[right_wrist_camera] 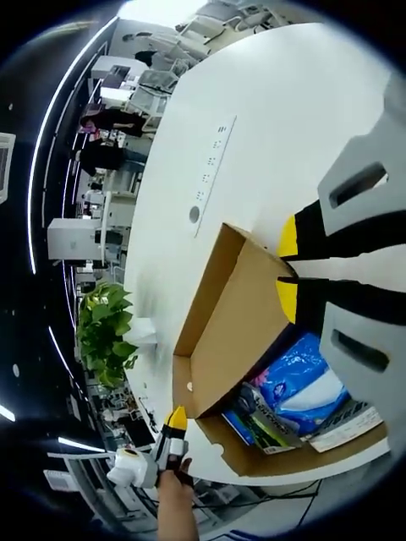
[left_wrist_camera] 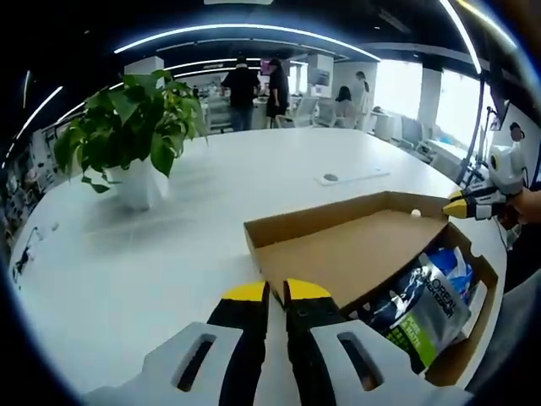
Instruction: Operate the shoe box by opening the lid, removing the specified soft item, and placing it in the target area until the item is outside and the box remains undamaged.
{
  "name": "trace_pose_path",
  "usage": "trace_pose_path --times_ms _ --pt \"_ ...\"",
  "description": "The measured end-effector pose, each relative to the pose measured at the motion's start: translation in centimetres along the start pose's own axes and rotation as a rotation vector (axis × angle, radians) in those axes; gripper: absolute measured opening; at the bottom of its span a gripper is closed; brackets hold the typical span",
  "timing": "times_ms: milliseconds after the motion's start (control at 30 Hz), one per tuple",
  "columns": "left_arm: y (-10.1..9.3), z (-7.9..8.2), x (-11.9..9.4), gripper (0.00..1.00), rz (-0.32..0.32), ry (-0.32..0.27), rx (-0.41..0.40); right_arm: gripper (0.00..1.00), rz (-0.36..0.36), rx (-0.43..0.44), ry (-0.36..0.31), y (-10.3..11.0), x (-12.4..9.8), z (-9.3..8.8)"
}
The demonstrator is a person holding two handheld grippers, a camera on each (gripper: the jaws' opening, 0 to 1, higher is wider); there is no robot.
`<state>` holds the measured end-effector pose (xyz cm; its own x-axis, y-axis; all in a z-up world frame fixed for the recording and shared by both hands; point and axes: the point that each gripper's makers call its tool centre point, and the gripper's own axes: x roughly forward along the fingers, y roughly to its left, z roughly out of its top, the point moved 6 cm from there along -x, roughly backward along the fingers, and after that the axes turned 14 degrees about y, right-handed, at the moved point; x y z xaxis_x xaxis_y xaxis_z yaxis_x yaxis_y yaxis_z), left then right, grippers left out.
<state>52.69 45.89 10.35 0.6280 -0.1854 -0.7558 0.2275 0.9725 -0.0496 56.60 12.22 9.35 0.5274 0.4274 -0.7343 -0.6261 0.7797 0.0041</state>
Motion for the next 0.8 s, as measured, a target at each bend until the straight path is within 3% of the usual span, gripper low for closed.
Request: trace_pose_path --times_ms 233,567,800 --pt "-0.6 -0.7 -0.8 0.09 -0.006 -0.009 0.014 0.08 0.000 -0.028 0.019 0.5 -0.3 -0.5" --pt "-1.1 -1.4 -2.6 0.18 -0.004 -0.016 0.020 0.23 0.054 -0.055 0.044 2.5 -2.0 -1.6" --pt "-1.3 -3.2 -4.4 0.19 0.013 -0.004 0.015 0.25 0.058 -0.093 0.022 4.1 -3.6 -1.7"
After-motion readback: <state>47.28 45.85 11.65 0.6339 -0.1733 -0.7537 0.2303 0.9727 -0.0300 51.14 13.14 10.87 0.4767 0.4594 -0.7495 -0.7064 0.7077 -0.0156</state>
